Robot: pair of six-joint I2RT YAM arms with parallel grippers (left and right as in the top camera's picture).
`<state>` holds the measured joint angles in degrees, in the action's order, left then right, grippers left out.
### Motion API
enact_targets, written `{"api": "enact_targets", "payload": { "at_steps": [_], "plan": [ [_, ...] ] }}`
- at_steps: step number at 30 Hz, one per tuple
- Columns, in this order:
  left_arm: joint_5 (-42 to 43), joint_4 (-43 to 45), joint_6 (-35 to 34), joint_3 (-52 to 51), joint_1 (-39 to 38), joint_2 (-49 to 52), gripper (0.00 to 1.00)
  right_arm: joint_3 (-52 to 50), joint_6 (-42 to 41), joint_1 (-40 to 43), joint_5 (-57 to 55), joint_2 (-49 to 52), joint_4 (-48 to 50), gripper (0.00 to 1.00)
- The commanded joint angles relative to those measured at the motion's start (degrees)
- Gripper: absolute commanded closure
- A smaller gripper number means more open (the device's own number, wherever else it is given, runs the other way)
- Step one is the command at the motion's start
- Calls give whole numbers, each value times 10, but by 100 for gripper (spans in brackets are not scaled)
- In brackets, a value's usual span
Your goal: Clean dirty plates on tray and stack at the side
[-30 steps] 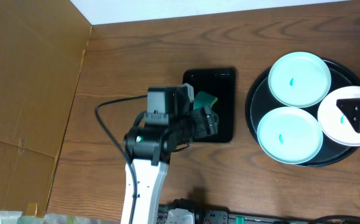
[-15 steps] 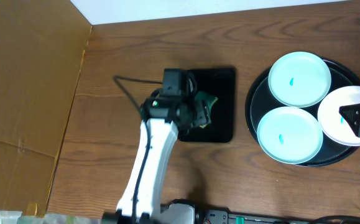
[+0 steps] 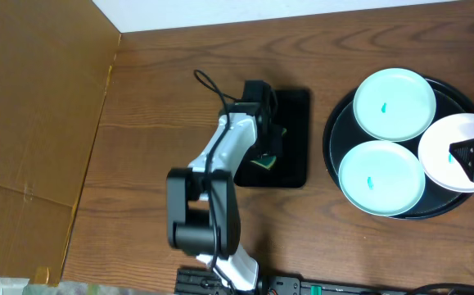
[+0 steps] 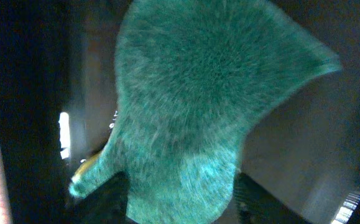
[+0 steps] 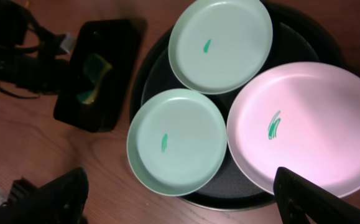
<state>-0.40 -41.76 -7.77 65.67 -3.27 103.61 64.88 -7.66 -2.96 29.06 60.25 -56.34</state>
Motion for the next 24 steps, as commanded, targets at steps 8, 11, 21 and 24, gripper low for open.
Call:
{"api": "enact_targets", "payload": {
  "at_steps": [8,11,21,24],
  "plan": [
    [14,-17,6,6,-1,23,93,9,-4,-1,-5,0,-11,7],
    [24,-45,6,6,-1,2,93,9,-5,-1,-5,0,-13,8],
    [25,-83,5,4,-2,-52,42,9,-5,-1,-5,0,-9,8],
    [24,-60,5,-10,-1,-51,41,9,-5,-1,-5,0,-9,8]
  ]
}}
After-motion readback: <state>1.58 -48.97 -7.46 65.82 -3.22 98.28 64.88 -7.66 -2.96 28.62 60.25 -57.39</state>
